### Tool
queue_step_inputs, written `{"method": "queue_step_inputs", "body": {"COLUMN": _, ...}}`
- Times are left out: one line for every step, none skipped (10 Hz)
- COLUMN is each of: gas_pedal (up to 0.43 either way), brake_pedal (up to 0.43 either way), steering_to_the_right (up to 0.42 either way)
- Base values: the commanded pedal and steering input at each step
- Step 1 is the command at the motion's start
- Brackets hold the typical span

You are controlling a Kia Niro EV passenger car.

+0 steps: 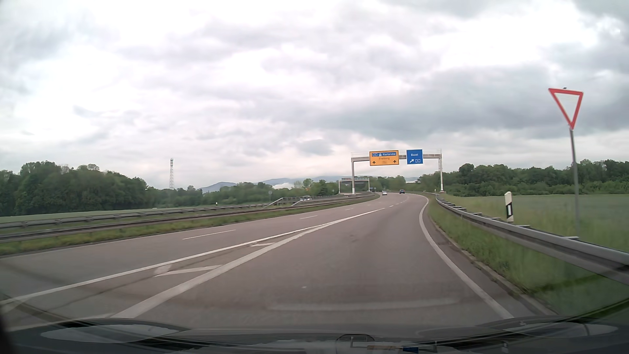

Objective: Follow the waypoints while adhering to traffic rules and regulations

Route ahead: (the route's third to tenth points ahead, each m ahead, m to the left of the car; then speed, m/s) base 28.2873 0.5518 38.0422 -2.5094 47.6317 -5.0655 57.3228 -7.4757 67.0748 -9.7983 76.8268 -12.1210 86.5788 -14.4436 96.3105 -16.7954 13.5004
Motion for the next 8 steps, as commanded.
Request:
{"method": "queue_step_inputs", "body": {"gas_pedal": 0.15, "brake_pedal": 0.0, "steering_to_the_right": 0.076}}
{"method": "queue_step_inputs", "body": {"gas_pedal": 0.157, "brake_pedal": 0.0, "steering_to_the_right": 0.075}}
{"method": "queue_step_inputs", "body": {"gas_pedal": 0.157, "brake_pedal": 0.0, "steering_to_the_right": 0.075}}
{"method": "queue_step_inputs", "body": {"gas_pedal": 0.157, "brake_pedal": 0.0, "steering_to_the_right": 0.074}}
{"method": "queue_step_inputs", "body": {"gas_pedal": 0.157, "brake_pedal": 0.0, "steering_to_the_right": 0.072}}
{"method": "queue_step_inputs", "body": {"gas_pedal": 0.157, "brake_pedal": 0.0, "steering_to_the_right": 0.068}}
{"method": "queue_step_inputs", "body": {"gas_pedal": 0.157, "brake_pedal": 0.0, "steering_to_the_right": 0.065}}
{"method": "queue_step_inputs", "body": {"gas_pedal": 0.157, "brake_pedal": 0.0, "steering_to_the_right": 0.062}}
